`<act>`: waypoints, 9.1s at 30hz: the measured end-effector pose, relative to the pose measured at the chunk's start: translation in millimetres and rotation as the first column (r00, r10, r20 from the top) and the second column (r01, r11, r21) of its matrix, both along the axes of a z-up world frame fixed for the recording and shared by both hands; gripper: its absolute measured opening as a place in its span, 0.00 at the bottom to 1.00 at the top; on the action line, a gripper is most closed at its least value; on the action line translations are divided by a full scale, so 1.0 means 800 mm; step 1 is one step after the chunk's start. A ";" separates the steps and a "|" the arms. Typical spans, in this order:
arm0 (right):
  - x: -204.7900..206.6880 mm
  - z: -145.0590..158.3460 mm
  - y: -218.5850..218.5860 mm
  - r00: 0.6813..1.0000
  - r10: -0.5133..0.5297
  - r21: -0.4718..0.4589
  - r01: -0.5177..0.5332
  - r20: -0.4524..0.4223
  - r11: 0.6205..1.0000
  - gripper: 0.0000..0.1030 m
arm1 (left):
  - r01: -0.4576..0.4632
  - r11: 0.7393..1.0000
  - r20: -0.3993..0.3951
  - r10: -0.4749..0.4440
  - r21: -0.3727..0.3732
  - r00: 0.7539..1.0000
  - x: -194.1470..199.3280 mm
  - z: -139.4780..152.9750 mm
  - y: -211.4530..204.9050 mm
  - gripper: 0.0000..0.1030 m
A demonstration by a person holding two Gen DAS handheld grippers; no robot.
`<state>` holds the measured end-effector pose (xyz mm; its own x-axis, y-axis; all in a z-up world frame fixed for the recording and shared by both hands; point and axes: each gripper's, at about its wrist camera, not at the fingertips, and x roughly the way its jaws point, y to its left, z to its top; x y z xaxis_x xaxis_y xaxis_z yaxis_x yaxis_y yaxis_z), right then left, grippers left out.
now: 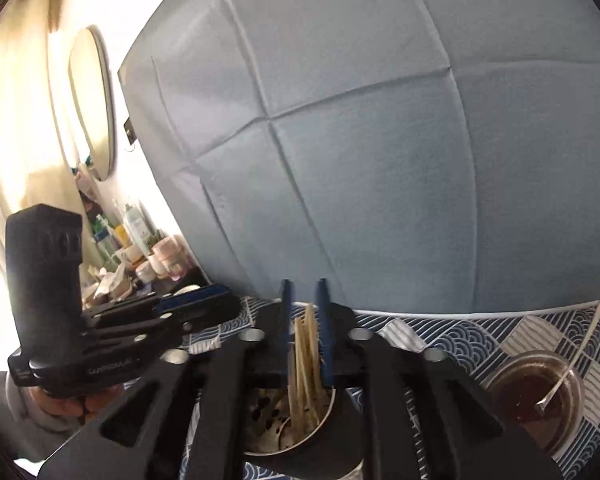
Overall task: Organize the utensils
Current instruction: 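Lower both chopsticks into the black holder and open both tools, then move both tools back down toward the remaining chopsticks on the cloth, then close the left tool and the right tool on one chopstick each, then lift both held chopsticks and carry them over the black holder, then lower both chopsticks into the black holder and open both tools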
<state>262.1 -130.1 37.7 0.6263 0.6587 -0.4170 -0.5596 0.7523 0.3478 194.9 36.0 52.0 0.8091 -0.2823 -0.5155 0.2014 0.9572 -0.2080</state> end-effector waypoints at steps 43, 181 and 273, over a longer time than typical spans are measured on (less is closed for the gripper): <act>-0.106 -0.007 0.007 0.993 0.001 -0.199 -0.025 -0.122 0.980 0.84 | -0.087 0.955 -0.247 0.160 0.283 0.956 -0.105 -0.060 0.028 0.90; -0.202 -0.179 0.033 0.757 -0.041 -0.440 -0.334 -0.652 0.833 0.04 | -0.062 0.969 -0.789 0.230 0.238 0.570 -0.197 -0.210 0.048 0.07; 0.046 0.019 0.037 0.913 -0.038 -0.217 -0.055 -0.406 0.975 0.05 | 0.087 0.996 -0.145 -0.090 -0.029 0.985 0.045 0.016 -0.015 0.05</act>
<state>298.5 -100.2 53.1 0.3670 0.5262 -0.7671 -0.4121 0.8313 0.3730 231.3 24.0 64.6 0.6971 -0.3625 -0.6186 0.2510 0.9316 -0.2630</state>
